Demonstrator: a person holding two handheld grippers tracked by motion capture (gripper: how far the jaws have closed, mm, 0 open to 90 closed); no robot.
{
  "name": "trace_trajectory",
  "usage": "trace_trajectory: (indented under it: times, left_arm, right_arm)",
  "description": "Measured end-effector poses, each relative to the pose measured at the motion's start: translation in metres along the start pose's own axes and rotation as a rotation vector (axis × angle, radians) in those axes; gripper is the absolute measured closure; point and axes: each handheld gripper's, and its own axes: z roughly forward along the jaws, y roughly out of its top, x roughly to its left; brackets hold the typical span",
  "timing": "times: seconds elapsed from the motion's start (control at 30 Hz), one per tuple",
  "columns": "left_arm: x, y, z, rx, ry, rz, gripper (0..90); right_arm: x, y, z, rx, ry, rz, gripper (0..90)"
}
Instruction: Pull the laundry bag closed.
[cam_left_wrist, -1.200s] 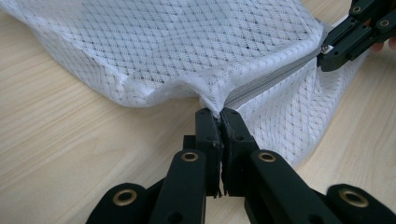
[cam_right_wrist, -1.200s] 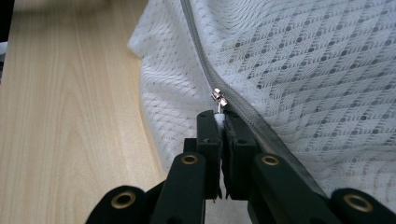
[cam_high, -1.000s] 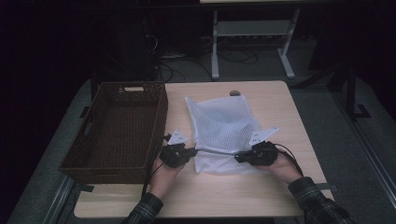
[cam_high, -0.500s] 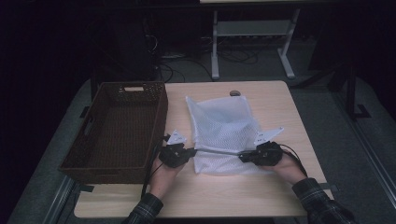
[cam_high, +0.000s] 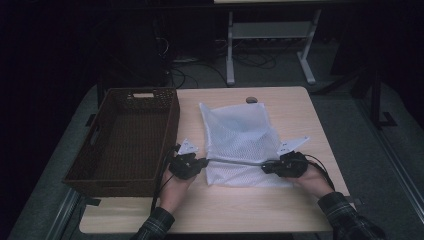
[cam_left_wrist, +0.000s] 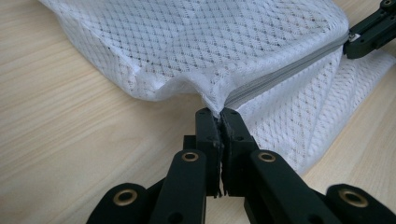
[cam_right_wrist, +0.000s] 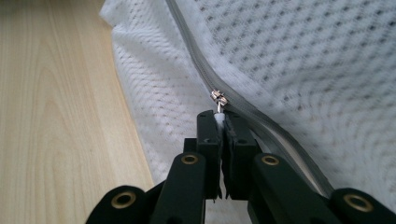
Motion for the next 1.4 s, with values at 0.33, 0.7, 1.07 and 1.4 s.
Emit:
trace_trajectory:
  times: [0.33, 0.7, 1.07, 1.4]
  left_arm:
    - [0.000, 0.000, 0.001, 0.001, 0.007, -0.008, 87.8]
    - [0.000, 0.000, 0.001, 0.005, 0.021, -0.006, 87.8]
    - [0.002, 0.002, 0.003, 0.010, 0.048, -0.008, 87.8]
    - [0.002, 0.002, 0.004, 0.014, 0.067, -0.026, 87.8]
  right_arm:
    - [-0.008, -0.014, -0.012, 0.001, -0.043, 0.030, 86.4]
    - [-0.015, -0.026, -0.021, 0.010, -0.081, 0.049, 86.4]
    - [-0.019, -0.031, -0.027, 0.015, -0.107, 0.064, 86.4]
    - [-0.023, -0.037, -0.031, 0.019, -0.125, 0.076, 86.4]
